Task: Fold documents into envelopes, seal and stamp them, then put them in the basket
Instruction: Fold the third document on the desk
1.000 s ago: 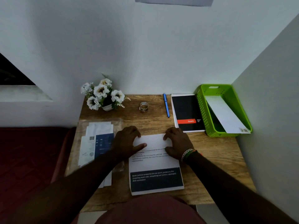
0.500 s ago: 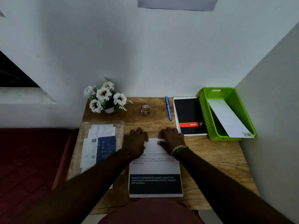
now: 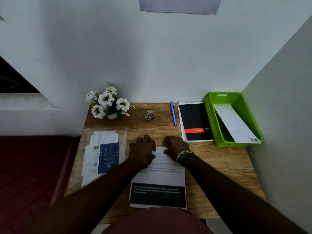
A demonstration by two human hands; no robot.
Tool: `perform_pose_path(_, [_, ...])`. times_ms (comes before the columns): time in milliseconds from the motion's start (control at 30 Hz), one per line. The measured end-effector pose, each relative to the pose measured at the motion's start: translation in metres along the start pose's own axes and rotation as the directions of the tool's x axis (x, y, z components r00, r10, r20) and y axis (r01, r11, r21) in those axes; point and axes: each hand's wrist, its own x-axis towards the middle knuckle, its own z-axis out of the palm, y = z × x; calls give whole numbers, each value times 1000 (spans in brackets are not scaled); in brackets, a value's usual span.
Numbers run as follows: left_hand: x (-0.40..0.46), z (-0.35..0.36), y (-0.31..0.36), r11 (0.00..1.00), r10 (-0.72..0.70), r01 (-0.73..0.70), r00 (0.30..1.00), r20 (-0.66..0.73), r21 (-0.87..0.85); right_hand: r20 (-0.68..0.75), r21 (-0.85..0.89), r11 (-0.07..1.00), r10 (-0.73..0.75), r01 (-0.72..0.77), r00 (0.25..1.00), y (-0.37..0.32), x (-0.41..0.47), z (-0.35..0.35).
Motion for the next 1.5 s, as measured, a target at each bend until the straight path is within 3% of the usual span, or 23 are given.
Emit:
perform_pose_path(200, [-1,6,2,1000,-12,12,1000,26,-27,-64,-54,997,-66,62,996,-2,-4,6])
perform_pose_path(433, [0,4,1,1000,10,-10,1000,8,-7,50,-101,995,-2,7,999,-4,-2,-3])
perform_pose_path(600, [-2,0,7,997,43,-50,994,-104,-63,64,134,990,26,-34,998,-2,0,-9])
perform_pose_path(800, [3,0,7,980,0,-45,974,-227,-193,13,325,945,-54,47,998,2,-2,-14])
perform_pose_path(1033, [6,-12,-25,990,72,-93,980,-184,-104,-59,180,984,-5,15,998,18,-6,-23])
perform_pose_path(1133, [4,-21,-73,998,-36,25,982,-184,-62,-110,123,992,42,-28,993,36,-7,-30])
perform_pose_path(1200, [4,-24,-90,986,-116,74,950,-291,-151,-121,136,990,62,-45,991,40,-6,-30])
perform_pose_path(1267, [6,-25,-82,972,-52,-38,928,-368,-233,-110,154,988,46,-28,993,34,-3,-28])
perform_pose_path(1333, [8,-21,-55,954,80,-171,937,-340,-248,-99,169,986,9,8,995,20,0,-25])
perform_pose_path(1500, [16,-3,-14,967,82,-142,958,-273,-210,-106,203,979,-13,35,994,3,5,-22])
